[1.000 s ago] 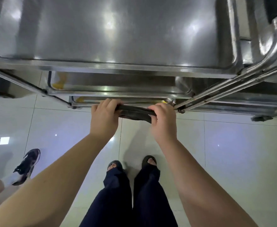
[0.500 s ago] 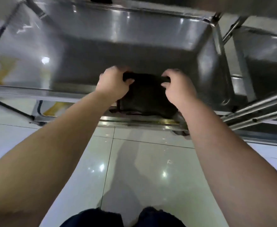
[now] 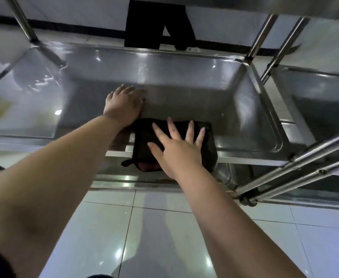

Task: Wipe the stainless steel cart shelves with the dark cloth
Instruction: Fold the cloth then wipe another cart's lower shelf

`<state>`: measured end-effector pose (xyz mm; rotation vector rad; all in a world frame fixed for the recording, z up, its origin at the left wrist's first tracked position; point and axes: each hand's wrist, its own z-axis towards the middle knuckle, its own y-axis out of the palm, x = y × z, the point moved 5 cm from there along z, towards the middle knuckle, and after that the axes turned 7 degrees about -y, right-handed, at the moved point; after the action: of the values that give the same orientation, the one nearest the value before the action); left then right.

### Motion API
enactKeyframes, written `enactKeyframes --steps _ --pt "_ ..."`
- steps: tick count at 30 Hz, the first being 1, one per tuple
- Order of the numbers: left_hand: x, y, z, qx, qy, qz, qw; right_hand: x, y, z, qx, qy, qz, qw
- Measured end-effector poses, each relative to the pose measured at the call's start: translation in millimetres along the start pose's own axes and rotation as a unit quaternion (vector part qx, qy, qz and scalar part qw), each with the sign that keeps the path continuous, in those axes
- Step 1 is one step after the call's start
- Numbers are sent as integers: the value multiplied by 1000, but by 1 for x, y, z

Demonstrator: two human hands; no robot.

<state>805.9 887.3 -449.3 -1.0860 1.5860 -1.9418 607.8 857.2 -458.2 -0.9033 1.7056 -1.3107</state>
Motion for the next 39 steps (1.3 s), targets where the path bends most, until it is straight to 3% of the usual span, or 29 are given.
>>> enactKeyframes --steps 4,13,20,23,27,30,32,36,39 --pt "-10 19 10 -46 11 41 998 18 1 17 -10 23 -8 1000" --pt "-9 26 9 -54 15 88 995 74 -28 141 10 61 2 998" --pt "-9 27 12 -56 8 95 994 34 -4 56 -29 9 -32 999" --pt "-11 26 11 -59 13 81 995 56 -5 26 -39 -3 -30 999" --pt "-12 25 11 -55 18 78 995 150 -25 20 -36 157 1 987" --pt "-10 26 11 -56 20 91 994 167 -26 23 -15 244 -6 970" --pt "-11 27 11 -56 22 92 994 134 -21 45 -1 220 -24 975" --pt "-12 25 10 -55 21 86 995 34 -11 91 1 75 -50 996" --pt "-13 24 10 -59 21 81 995 19 -7 94 -13 43 -56 997"
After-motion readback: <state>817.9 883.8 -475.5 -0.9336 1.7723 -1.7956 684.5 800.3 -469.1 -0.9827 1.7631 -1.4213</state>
